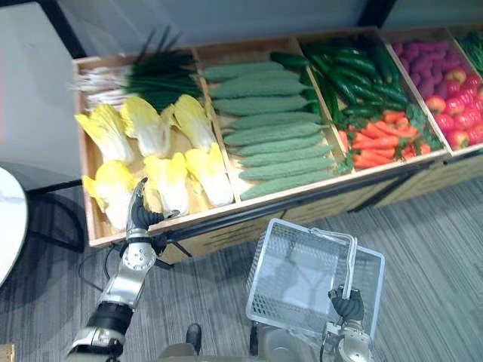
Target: Pick vegetable in the basket
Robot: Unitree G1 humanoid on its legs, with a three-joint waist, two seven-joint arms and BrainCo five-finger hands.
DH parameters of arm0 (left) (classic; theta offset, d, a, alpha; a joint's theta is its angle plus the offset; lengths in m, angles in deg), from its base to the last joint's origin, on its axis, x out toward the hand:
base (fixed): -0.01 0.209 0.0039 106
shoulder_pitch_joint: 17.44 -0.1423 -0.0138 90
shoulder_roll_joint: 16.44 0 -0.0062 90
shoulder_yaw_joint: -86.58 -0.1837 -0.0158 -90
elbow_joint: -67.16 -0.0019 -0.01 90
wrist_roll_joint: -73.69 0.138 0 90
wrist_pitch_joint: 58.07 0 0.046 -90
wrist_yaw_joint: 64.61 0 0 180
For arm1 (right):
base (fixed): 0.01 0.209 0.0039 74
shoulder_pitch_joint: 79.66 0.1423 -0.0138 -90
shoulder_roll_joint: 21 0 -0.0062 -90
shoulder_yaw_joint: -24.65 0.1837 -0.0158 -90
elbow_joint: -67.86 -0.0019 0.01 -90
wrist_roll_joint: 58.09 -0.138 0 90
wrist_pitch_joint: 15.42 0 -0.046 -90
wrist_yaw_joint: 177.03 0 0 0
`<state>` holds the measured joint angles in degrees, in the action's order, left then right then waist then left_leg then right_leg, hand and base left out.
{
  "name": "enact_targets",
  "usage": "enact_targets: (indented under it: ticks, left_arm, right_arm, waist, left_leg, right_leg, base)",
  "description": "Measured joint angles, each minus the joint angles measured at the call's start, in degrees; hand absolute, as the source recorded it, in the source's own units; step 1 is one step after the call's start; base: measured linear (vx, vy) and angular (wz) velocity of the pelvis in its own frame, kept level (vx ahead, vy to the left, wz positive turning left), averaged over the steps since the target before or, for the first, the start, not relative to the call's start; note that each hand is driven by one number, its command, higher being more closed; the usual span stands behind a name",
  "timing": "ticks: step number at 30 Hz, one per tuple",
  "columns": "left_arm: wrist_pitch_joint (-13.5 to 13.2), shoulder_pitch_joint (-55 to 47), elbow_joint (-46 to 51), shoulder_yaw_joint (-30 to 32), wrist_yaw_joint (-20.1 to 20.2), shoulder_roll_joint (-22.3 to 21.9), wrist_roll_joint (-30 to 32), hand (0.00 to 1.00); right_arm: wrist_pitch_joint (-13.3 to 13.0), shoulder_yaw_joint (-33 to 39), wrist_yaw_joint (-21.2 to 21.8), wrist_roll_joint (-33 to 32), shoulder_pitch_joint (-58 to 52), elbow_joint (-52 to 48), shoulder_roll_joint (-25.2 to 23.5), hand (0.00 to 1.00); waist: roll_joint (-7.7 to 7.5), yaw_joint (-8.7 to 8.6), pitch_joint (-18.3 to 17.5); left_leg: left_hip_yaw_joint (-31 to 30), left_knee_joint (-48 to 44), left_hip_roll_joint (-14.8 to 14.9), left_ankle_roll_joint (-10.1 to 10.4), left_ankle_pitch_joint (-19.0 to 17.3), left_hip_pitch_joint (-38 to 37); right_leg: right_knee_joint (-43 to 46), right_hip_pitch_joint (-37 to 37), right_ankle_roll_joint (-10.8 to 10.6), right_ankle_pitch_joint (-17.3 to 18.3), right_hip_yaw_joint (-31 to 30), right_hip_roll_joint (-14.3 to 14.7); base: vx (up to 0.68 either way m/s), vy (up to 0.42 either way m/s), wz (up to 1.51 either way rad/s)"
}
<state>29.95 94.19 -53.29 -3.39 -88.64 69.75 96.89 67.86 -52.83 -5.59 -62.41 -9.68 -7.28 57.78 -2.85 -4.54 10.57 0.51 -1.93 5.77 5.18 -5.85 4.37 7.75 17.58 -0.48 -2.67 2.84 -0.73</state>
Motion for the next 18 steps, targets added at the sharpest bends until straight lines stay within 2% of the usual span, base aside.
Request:
enact_targets:
  ticks: [2, 3, 4, 6, 11, 13, 18]
  left_arm:
    - [0.4, 8.1, -7.6, 0.1, -0.6, 2.2, -0.1, 0.0]
    - [0.0, 9.3, -8.2, 0.1, -0.9, 2.6, -0.1, 0.0]
    - [-0.4, 10.7, -8.9, 0.1, -1.5, 2.7, -0.1, 1.0]
    - [-0.2, 12.7, -11.7, 0.8, -3.0, 2.3, -0.2, 1.0]
    - [0.9, 16.0, -13.1, 4.3, -3.1, 2.7, -1.1, 1.0]
    - [0.8, 17.4, -13.4, 5.0, -3.0, 3.4, -3.2, 1.0]
    - [0.4, 16.8, -13.1, 4.9, -2.3, 2.3, -7.4, 1.0]
  right_arm:
    - [-1.1, -0.4, -0.1, -1.9, 0.2, -1.1, 0.1, 1.0]
    - [-1.3, -0.7, -0.2, -2.1, 0.5, -1.5, 0.1, 1.0]
    - [-1.3, -1.2, -0.2, -2.5, 0.8, -2.3, 0.1, 1.0]
    - [-1.3, -3.0, -0.2, -4.1, 1.0, -4.1, 0.1, 1.0]
    - [-1.6, -3.6, -0.3, -4.8, 0.3, -6.8, 0.1, 1.0]
    - [-1.7, -3.6, -0.3, -5.3, 0.2, -8.2, 0.1, 1.0]
    - [-1.7, -3.5, -0.6, -5.3, 0.6, -8.5, 0.1, 1.0]
  waist:
    - [-0.23, 0.01, 0.6]
    - [-0.32, 0.1, 1.1]
    - [-0.34, 0.28, 2.3]
    - [-0.31, 0.39, 2.9]
    - [-1.18, 0.58, 3.9]
    - [-1.48, 0.57, 4.7]
    - [-1.13, 0.59, 5.2]
  left_leg:
    - [0.5, 0.0, -0.4, 0.2, 1.0, 4.0]
    - [0.7, 0.1, -0.5, 0.2, 1.2, 4.4]
    - [1.2, 0.0, -0.5, 0.2, 1.3, 4.6]
    - [2.3, -0.1, -0.3, 0.3, 1.4, 4.8]
    - [4.3, -0.3, 0.1, 0.3, 1.3, 4.7]
    - [4.7, -0.3, 0.0, 0.3, 1.3, 4.7]
    - [4.4, 0.0, -0.3, 0.2, 1.3, 2.8]
  right_leg:
    - [-0.2, 4.2, 0.1, -1.4, -0.4, -0.5]
    - [-0.3, 4.9, 0.1, -1.7, -0.7, -0.5]
    - [-0.8, 4.9, 0.2, -2.3, -1.1, -0.6]
    - [-1.2, 4.9, 0.3, -2.8, -1.6, -0.4]
    - [-2.1, 4.6, 0.3, -3.6, -2.1, -0.4]
    - [-3.2, 4.1, 0.1, -4.5, -2.5, -0.5]
    - [-4.3, 1.8, 0.0, -4.7, -2.3, -0.5]
  base:
    - [-0.07, 0.014, -0.07]
    - [-0.02, 0.026, -0.15]
    - [-0.03, 0.03, -0.2]
    - [-0.05, 0.033, -0.17]
    - [-0.05, 0.017, -0.06]
    - [-0.04, 0.031, -0.06]
    - [0.02, 0.035, 0.03]
